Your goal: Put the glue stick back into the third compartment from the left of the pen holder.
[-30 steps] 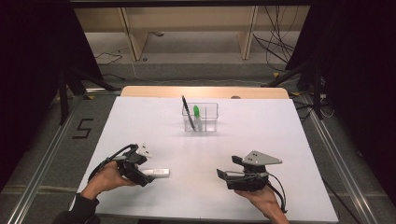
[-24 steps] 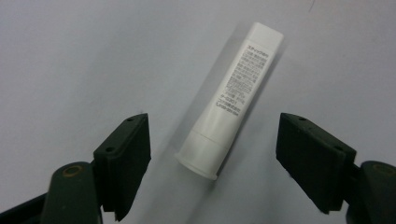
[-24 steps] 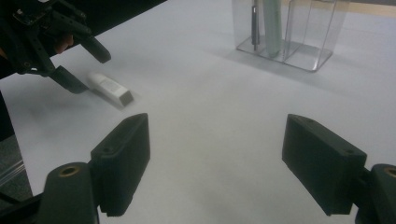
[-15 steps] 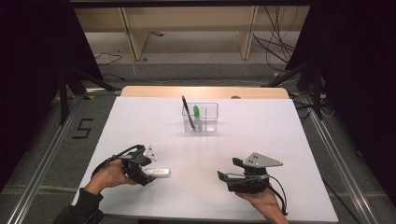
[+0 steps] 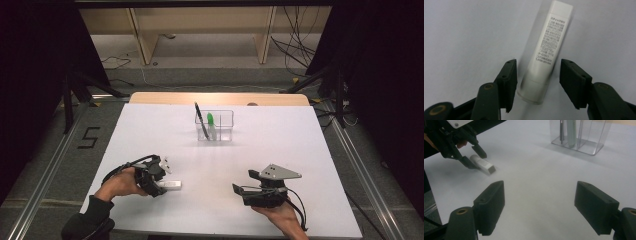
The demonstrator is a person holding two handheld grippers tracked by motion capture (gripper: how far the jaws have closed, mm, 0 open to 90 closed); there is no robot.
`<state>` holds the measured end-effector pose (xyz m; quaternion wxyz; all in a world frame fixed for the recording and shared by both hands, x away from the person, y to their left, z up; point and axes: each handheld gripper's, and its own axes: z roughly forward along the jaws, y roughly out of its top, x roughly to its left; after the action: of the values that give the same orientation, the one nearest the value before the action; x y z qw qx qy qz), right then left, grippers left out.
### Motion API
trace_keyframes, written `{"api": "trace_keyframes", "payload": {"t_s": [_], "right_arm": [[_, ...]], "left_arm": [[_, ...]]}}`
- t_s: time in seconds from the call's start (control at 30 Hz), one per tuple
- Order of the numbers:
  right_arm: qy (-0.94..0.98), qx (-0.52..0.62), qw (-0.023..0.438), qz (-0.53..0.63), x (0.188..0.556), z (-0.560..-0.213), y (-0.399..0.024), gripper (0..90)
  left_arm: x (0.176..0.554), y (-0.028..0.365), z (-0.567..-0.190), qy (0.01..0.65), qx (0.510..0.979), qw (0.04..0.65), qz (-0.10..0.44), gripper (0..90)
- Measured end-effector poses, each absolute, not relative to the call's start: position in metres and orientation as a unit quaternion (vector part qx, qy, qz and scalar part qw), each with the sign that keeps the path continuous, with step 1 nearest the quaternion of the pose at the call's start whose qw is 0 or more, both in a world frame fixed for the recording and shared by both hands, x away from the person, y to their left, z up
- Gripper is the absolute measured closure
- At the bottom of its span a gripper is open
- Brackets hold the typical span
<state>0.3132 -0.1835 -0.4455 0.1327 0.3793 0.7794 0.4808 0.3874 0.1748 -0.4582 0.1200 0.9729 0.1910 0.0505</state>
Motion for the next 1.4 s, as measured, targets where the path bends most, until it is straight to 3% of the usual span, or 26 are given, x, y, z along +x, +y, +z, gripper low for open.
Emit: {"api": "trace_keyframes", "payload": {"t_s": [0.37,0.53,1.0,1.4], "right_arm": [[0.780,0.378,0.133,0.480,0.313,-0.445,-0.183,25.4],[0.782,0.376,0.133,0.480,0.312,-0.445,-0.182,25.4],[0.779,0.375,0.131,0.485,0.311,-0.443,-0.182,25.6],[0.780,0.364,0.130,0.492,0.307,-0.439,-0.175,25.5]], "left_arm": [[0.395,0.176,-0.461,0.181,0.977,0.111,0.019,57.0],[0.395,0.176,-0.461,0.179,0.977,0.118,0.019,65.7],[0.395,0.177,-0.446,0.214,0.967,0.140,0.012,66.9],[0.387,0.131,-0.425,0.200,0.963,0.181,-0.020,67.0]]}}
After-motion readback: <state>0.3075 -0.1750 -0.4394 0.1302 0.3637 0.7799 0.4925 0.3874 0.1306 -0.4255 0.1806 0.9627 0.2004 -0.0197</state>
